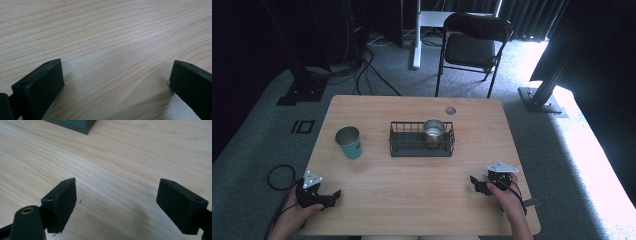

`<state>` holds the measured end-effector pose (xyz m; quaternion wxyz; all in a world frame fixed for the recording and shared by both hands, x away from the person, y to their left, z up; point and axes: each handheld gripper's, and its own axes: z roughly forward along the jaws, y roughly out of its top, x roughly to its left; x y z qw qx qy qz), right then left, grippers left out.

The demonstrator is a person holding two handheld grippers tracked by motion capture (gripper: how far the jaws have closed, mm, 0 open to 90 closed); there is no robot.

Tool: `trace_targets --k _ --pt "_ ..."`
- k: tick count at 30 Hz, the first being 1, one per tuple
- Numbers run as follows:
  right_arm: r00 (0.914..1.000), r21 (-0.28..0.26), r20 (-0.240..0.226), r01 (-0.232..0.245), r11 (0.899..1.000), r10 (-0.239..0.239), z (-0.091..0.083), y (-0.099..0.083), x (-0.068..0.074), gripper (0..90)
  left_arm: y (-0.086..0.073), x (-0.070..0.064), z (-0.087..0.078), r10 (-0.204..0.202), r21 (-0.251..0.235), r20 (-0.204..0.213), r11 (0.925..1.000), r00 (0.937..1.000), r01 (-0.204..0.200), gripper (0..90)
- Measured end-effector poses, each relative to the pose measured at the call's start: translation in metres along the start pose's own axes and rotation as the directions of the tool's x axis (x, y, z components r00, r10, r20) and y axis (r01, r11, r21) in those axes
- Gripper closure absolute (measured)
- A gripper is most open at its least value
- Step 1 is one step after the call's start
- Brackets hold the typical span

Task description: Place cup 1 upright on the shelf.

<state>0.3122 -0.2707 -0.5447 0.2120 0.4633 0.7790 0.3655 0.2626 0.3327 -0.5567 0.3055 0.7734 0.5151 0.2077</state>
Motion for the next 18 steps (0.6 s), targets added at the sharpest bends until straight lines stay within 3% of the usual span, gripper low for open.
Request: trace_targets --k 18 --pt "0.999 0.032 0.028 -0.036 0.999 0.035 -0.02 -0.027 -0.016 12.7 0.0 0.0 0.0 0.001 0.001 0.0 1.0 1.0 -0.001 0.3"
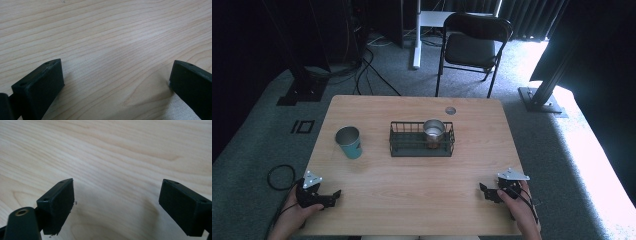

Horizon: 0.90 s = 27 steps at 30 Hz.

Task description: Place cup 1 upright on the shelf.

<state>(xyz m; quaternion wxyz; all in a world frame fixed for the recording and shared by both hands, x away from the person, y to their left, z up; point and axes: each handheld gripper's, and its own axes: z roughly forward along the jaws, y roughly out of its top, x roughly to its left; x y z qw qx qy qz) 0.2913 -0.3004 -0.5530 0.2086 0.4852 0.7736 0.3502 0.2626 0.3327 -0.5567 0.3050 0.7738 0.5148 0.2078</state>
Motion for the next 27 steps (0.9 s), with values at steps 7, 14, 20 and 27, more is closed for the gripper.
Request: trace_targets --k 7,14,20,27 --pt "1.0 0.026 -0.002 0.007 1.0 -0.007 -0.0016 -0.0075 -0.0025 12.5 -0.0001 0.0 0.0001 0.0 -0.001 0.0 1.0 1.0 0.0 0.3" --pt "0.9999 0.029 0.005 0.012 1.0 -0.013 0.0008 -0.0062 -0.0012 11.7 -0.0001 0.0 0.0001 0.0 -0.001 -0.001 1.0 1.0 0.0 0.3" --pt "0.9999 0.029 0.004 0.014 0.999 -0.014 0.001 -0.0062 -0.0011 11.6 -0.0001 -0.0001 0.0001 0.0 -0.001 -0.001 1.0 1.0 0.0 0.3" --pt "0.9999 0.03 0.002 0.011 0.999 -0.011 0.0011 -0.0061 -0.0013 11.5 -0.0001 -0.0001 0.0001 0.0 -0.002 -0.001 1.0 1.0 0.0 0.3"
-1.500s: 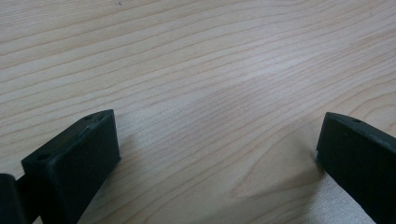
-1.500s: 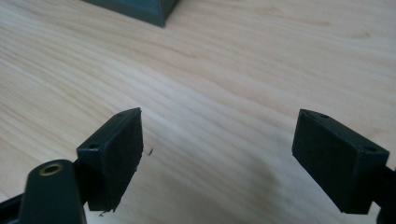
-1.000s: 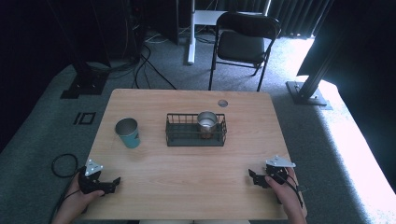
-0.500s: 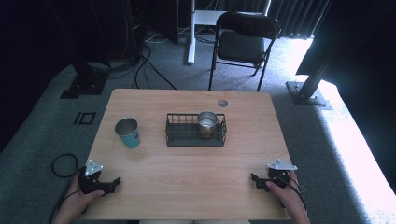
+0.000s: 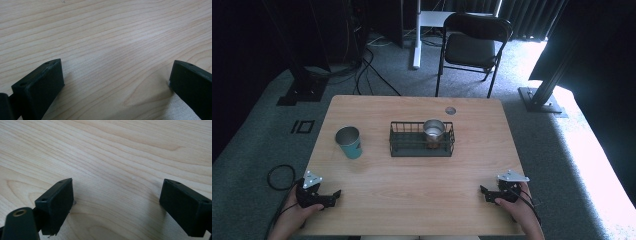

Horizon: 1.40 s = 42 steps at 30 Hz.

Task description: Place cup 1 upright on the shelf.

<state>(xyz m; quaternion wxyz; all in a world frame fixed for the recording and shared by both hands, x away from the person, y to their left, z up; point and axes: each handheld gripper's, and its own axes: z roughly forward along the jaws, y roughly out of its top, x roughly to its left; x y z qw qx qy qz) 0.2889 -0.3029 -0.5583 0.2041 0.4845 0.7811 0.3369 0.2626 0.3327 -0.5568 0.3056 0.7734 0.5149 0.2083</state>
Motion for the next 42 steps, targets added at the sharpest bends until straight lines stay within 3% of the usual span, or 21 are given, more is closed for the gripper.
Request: trace_targets --k 25,30,33,42 --pt "1.0 0.0 0.0 -0.001 1.0 0.001 0.0 0.0 0.0 11.5 0.0 0.0 0.0 0.001 0.003 0.001 1.0 1.0 -0.001 0.3" --pt "1.0 0.0 -0.001 -0.001 1.0 0.001 0.0 0.0 0.0 11.5 -0.002 0.001 -0.003 0.029 0.006 0.027 0.9995 0.9992 -0.029 0.4" --pt "1.0 0.0 -0.001 -0.001 1.0 0.001 0.0 0.0 0.0 11.5 -0.003 0.001 -0.009 -0.019 -0.006 0.045 0.9998 0.9988 0.019 0.4" --pt "1.0 0.0 -0.001 -0.001 1.0 0.001 0.0 0.0 0.0 11.5 -0.001 0.0 -0.02 -0.011 -0.021 0.013 0.9997 0.9999 0.011 0.4"
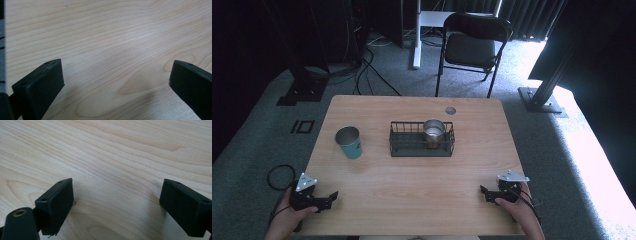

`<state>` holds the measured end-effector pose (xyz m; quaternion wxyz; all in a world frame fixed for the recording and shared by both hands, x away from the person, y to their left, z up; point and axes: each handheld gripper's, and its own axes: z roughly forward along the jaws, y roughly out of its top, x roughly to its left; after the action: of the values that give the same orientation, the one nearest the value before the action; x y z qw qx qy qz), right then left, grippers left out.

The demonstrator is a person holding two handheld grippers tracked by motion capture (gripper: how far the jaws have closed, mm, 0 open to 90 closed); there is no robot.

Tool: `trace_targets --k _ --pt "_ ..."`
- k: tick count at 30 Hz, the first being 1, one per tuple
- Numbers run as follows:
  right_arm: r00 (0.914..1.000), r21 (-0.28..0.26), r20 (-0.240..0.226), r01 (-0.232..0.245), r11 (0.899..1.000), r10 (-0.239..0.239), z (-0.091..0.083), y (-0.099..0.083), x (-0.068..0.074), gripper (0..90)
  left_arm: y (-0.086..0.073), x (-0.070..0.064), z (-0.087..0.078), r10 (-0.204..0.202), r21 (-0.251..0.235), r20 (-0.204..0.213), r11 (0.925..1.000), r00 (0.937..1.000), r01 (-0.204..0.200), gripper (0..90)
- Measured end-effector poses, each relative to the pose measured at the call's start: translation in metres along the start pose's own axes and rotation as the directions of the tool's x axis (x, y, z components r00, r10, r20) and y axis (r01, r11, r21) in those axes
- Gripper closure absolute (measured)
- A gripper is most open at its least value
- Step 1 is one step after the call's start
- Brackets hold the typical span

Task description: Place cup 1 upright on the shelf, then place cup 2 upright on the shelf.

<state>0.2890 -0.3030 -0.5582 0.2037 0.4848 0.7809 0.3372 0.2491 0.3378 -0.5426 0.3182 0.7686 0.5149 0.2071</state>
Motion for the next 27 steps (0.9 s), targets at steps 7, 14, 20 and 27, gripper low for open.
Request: trace_targets --k 7,14,20,27 --pt "1.0 0.0 0.0 0.0 1.0 0.0 0.0 0.0 0.0 11.5 0.007 0.001 -0.002 -0.018 -0.004 -0.014 0.9998 0.9997 0.018 0.4" --pt "1.0 0.0 -0.001 0.0 1.0 0.0 0.0 0.0 0.0 11.5 0.016 0.003 0.003 -0.061 -0.034 -0.017 0.9976 0.998 0.06 0.4" --pt "1.0 0.0 -0.001 0.002 1.0 -0.002 0.0 0.0 0.0 11.5 0.023 0.004 0.006 -0.071 -0.048 -0.037 0.9964 0.9968 0.069 0.4" --pt "1.0 0.0 -0.001 0.002 1.0 -0.002 0.0 0.0 0.0 11.4 0.028 0.004 0.008 -0.086 -0.064 -0.041 0.9945 0.9954 0.083 0.4"
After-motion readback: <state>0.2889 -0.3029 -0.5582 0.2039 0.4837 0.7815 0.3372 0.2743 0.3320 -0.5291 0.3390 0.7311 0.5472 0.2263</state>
